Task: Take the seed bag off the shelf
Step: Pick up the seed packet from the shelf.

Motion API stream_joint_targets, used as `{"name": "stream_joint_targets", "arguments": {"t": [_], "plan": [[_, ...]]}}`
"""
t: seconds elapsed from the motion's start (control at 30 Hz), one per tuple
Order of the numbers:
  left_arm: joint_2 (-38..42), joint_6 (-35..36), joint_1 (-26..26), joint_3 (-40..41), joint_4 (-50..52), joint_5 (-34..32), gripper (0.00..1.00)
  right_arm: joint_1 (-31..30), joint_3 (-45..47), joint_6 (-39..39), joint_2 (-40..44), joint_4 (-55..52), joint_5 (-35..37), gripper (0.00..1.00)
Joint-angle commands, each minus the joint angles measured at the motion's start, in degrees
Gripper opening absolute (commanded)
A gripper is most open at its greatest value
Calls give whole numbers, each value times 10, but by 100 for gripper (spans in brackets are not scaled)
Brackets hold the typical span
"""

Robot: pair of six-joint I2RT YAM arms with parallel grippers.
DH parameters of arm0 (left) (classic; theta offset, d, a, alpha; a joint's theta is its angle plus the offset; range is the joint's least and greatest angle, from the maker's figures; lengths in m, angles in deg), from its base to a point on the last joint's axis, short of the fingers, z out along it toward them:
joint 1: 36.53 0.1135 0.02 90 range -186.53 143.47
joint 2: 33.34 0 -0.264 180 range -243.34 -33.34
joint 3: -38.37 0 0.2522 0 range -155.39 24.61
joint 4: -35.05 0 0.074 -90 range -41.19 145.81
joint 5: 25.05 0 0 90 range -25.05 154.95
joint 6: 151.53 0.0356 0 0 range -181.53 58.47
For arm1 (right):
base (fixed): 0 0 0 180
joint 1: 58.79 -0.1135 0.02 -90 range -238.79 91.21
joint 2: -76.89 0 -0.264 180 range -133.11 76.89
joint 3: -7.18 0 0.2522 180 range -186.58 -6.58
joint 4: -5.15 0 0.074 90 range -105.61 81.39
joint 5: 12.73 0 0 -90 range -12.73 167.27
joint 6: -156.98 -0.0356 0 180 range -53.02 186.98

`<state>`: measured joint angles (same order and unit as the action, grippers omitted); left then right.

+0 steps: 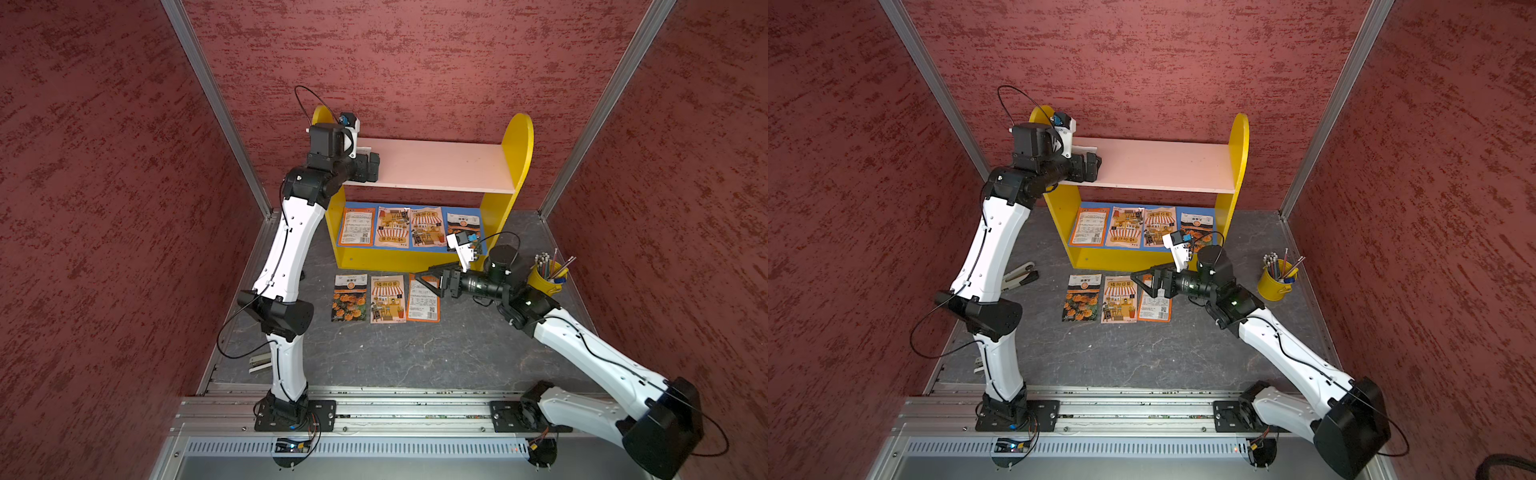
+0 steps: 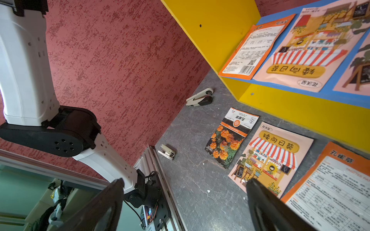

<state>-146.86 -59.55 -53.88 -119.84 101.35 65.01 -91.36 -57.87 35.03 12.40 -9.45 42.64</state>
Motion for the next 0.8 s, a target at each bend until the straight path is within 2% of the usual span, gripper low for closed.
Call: {"name": "stream_joint_targets", "arguments": {"t": [0.0,0.2,0.53,0.77], "plan": [[-5,11,2,-15,24,16,100,-5,-22,12,-5,-9,12,98],[3,4,-1,-13,45,24,100,-6,-27,11,-9,-9,12,99],[14,-18,-35,-6,99,11,100,-7,-22,9,-10,-3,11,98],[33,-34,-50,23,93,22,100,-7,-16,7,-7,3,10,98]]}}
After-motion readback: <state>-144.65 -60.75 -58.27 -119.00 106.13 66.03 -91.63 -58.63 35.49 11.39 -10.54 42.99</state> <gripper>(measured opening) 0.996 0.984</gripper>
